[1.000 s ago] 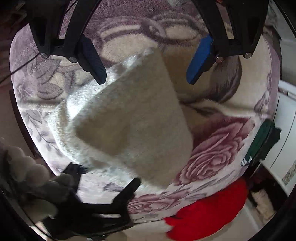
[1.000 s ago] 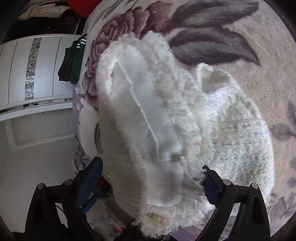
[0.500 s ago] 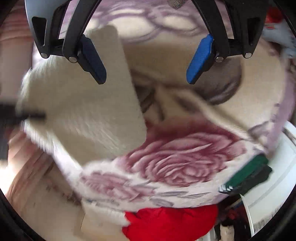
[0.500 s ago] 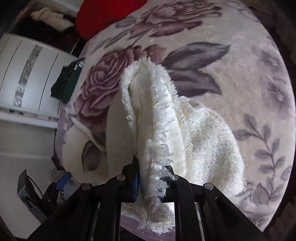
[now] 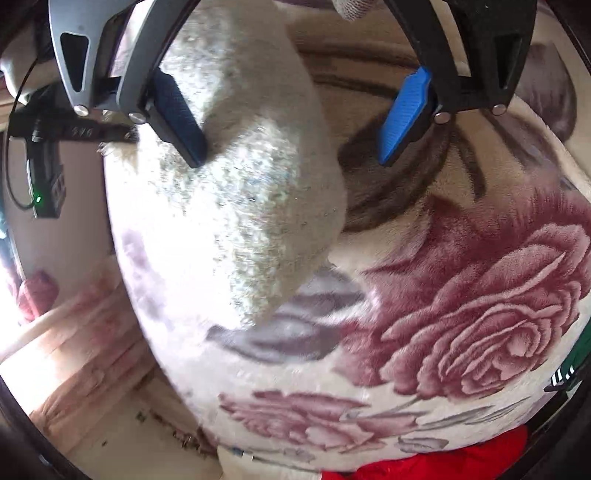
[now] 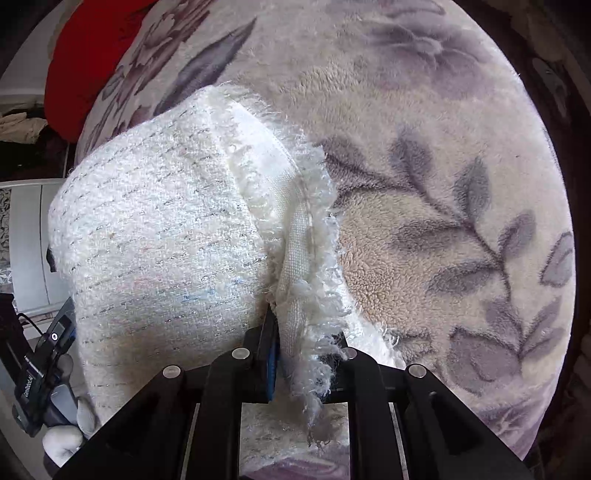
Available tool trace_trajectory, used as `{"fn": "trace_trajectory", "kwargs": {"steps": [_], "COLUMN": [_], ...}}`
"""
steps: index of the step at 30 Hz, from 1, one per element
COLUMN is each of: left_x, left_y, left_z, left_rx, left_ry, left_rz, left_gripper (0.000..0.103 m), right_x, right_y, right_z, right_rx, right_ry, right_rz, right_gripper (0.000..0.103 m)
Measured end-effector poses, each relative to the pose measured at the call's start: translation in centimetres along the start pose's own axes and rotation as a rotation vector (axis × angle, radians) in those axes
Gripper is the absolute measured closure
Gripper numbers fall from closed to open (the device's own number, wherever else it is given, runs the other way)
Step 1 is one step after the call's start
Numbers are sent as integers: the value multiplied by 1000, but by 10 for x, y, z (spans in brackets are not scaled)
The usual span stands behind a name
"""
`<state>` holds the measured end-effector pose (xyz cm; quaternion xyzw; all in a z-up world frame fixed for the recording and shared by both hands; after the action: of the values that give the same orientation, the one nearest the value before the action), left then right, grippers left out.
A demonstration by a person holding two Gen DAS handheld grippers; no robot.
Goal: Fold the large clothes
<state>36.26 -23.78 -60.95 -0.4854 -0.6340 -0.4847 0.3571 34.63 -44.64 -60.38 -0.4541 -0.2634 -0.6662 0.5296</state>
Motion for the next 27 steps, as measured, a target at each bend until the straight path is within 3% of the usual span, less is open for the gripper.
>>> {"fn": "trace_trajectory", "kwargs": {"steps": [4,7,8,11,12,13,14,15,16,19,23,25,27], "left_x": [-7,19,28,49,49,45,37,25,19,9,-6,-15,-22], "left_y": [-7,-5,-6,-10,-12,-16,-19,-23,-22,-26,-33,-39,-43], "left_z": [2,-16,-21,-34,-36,-40,-40,-36,-30,-9,2,6,12], "left_rx": [30,-28,-35,-28,-35,-52,-68,-76,-74,-28,-32,-40,-29], "left_ry": [-26,34,48,21,21,22,28,79,102,66,91,103,93], "left_rz": [57,27,18,-28,-34,-33,-20,9,4,-11,18,26,23], "left_gripper": [0,1,2,2,2,14,61,68,68,70,69,69,69], "right_x": [-38,-44,-38,-7,7,21,36,49,62,88,77,44,1], "right_y": [8,8,9,7,6,6,6,7,8,18,28,25,17], "right_z": [-9,-7,-7,-14,-16,-19,-20,-17,-13,27,113,140,147], "right_rx": [-36,-41,-46,-45,-43,-35,-24,-21,-20,44,231,316,375], "right_ry": [22,48,68,99,74,27,5,-1,0,78,165,103,-56], "right_rz": [12,36,50,77,64,41,14,-15,-43,-77,-3,90,199], "right_gripper": [87,85,82,53,44,43,43,43,43,43,43,43,51]}}
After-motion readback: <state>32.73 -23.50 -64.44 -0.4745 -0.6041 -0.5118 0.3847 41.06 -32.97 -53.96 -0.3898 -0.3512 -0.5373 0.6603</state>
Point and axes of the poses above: each gripper's, at about its wrist camera, not at the fingertips, and x roughly against the way its jaws point, z to its left, y to its top, the point moved 5 cm from there along -x, roughly the way its jaws point, and after that the axes turned 1 degree about x, right-handed, at the moved point
